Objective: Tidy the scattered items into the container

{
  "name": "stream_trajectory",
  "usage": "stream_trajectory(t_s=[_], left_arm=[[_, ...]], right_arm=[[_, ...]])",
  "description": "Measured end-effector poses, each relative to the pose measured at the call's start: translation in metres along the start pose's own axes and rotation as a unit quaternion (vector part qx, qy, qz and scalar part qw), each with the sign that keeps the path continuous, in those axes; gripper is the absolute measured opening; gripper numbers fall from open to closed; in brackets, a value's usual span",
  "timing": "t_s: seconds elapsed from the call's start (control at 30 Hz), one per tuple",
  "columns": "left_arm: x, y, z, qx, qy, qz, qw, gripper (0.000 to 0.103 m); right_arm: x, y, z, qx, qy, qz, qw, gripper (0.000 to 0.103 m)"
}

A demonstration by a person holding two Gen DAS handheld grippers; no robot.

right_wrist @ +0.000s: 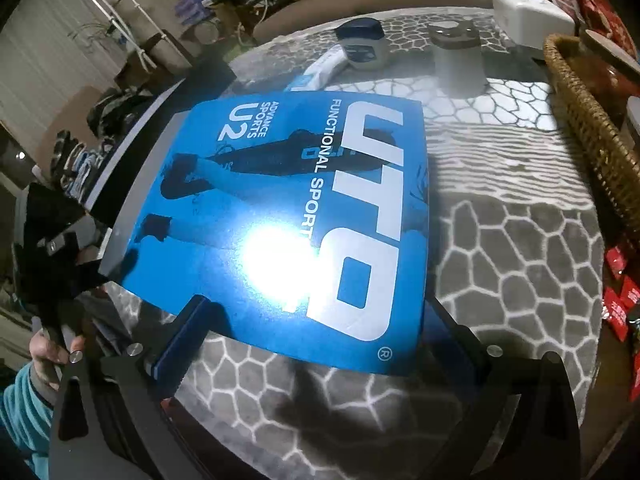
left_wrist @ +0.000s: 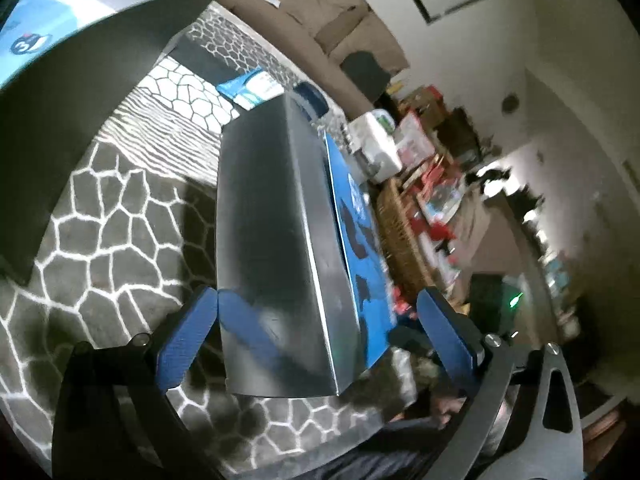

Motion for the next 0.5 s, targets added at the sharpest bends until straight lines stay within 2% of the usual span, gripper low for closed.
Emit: stream_trajectory(t_s=[0.1,0.17,0.3,0.5], left_arm=[[0.0,0.013,-0.005,-0.01,-0.007,-0.011,0.9999,0.099],[0.001,0.018,-0.005,-0.009,-0.008,-0.016,0.9998,0.099],[-0.007,0.018,-0.003,-0.004,-0.021,-0.007,0.9997,0.099],[-0.009,0.019,-0.003,-0.007,-0.031,-0.009,0.9994,0.099]], right_arm=[[0.009,-0.002,0.003,0.009,0.01,-0.01,1.0,0.103],[0.016,-0.004,0.006,0.016,-0.004,-0.034,0.999,0.103],[0.021,-0.012,0.017,0.038,-0.066,-0.083,0.994,0.103],[0.019,-0.018,0.025,0.041,-0.082,-0.099,0.991,0.103]])
Point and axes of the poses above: each gripper's, at about its wrist camera, not at the fingertips, and z roughly the way its jaws point, x to its left, y to its top, the point moved 6 cm from there along z, roughly the way its jaws point, and after that the axes turned 9 degrees about -z, right-handed, at the moved point
